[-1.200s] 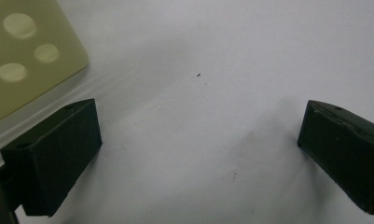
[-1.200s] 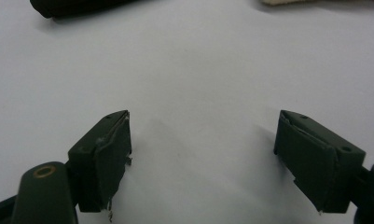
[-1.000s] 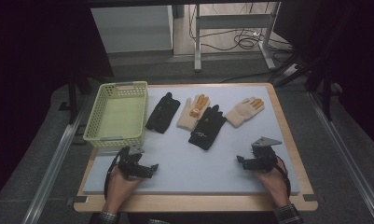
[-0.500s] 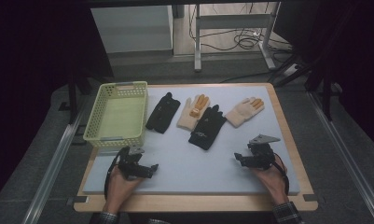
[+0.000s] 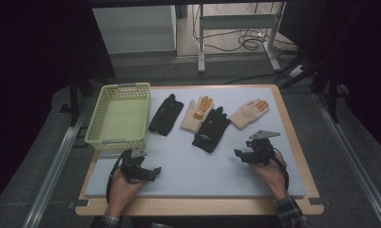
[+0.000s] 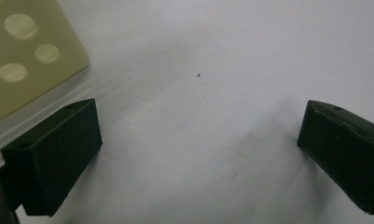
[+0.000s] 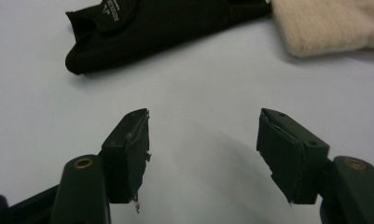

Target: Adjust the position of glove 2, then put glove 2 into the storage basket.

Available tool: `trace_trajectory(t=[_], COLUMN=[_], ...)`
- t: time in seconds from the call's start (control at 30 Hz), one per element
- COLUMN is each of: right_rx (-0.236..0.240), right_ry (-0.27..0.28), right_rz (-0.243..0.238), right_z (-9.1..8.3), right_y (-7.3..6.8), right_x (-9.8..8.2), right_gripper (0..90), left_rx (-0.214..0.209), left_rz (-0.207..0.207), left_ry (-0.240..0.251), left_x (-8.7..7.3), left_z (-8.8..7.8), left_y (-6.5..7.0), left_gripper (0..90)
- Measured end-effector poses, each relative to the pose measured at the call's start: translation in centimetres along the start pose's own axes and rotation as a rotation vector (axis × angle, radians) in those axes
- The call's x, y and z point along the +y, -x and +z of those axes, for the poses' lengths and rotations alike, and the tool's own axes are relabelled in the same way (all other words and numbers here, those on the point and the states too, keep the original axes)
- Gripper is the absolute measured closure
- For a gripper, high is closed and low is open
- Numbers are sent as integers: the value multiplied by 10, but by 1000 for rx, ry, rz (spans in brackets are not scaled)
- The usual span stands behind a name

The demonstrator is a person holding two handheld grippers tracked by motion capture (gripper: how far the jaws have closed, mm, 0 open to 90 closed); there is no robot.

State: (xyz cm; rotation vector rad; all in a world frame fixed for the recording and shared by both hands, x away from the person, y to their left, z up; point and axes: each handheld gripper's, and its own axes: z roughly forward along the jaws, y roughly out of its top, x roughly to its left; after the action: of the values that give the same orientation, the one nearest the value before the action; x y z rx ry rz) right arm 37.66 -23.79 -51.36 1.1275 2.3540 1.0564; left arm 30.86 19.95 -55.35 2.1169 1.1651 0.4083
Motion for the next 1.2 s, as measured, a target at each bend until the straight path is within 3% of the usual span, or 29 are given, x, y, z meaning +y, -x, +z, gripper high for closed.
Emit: trace_trajectory(t=[0.27, 0.63, 0.93, 1.2], right_rx=[32, 37, 34, 7], right_ry=[7, 10, -1, 6], right_rz=[10, -14, -37, -10], right_z=[13, 37, 54, 71], right_y=[0, -6, -13, -9], right_x=[17, 45, 60, 68], right_gripper=[419, 524, 546, 523], left_rx=[0, -1, -1, -1], left_rz=[0, -1, -1, 2], left_ry=[0, 1, 1, 1], left_x=[0, 0, 0, 0], left_z=[0, 0, 0, 0], left_y=[0, 0, 0, 0], left_gripper=[0, 0, 0, 0])
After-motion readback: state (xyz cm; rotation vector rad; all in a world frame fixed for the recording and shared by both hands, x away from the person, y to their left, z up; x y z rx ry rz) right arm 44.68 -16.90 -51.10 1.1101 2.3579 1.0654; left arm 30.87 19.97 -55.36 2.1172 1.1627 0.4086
